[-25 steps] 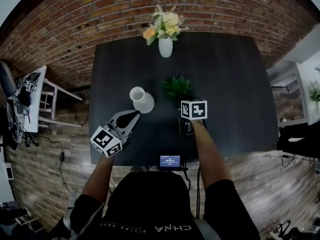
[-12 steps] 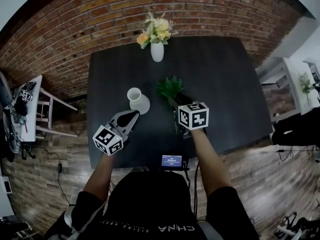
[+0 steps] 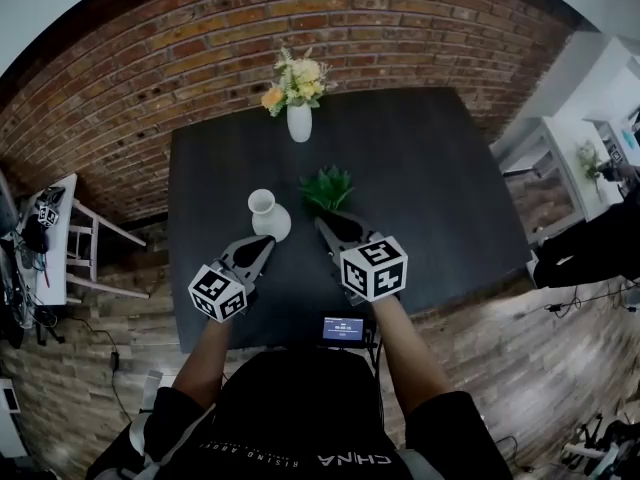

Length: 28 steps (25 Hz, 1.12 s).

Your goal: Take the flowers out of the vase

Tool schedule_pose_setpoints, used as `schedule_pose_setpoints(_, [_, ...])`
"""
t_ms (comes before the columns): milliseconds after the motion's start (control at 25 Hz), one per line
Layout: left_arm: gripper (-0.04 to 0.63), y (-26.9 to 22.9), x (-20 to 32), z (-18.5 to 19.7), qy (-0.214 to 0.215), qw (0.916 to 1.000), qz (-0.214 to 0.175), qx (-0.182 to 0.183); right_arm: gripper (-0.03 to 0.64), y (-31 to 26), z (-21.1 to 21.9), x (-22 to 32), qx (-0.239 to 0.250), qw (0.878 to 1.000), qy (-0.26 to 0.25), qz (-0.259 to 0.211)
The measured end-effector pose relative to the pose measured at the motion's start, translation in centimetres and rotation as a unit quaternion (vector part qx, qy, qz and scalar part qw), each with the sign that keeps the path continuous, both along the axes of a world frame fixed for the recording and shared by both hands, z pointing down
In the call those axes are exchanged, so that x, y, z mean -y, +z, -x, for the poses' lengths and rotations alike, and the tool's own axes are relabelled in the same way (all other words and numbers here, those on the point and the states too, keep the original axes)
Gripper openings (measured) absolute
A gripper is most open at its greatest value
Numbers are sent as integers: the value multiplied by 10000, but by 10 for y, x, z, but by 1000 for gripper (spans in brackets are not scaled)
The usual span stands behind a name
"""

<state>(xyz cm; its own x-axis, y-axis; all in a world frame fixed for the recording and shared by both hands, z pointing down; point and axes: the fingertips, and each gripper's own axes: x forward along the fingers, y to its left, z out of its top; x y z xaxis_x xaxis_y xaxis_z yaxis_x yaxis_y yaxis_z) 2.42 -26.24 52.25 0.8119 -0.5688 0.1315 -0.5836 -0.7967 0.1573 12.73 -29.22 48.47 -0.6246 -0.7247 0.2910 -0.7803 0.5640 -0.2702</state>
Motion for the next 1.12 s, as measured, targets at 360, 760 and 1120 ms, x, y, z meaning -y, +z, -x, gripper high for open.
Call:
schedule_pose_setpoints(360, [3,-3,-11,-6,-123,9999,49,-7,5,19,-8,-23,-238,9996,-51,137])
schedule_pose_setpoints(760, [3,15,-67,-10,-22,9995,54,303,5,39,-14,-84,-543,9983,160,155])
schedule_pose_setpoints(1120, [3,24,-151,55,91,9995,93,303,5,40,35,-166,-777,9952,587,24])
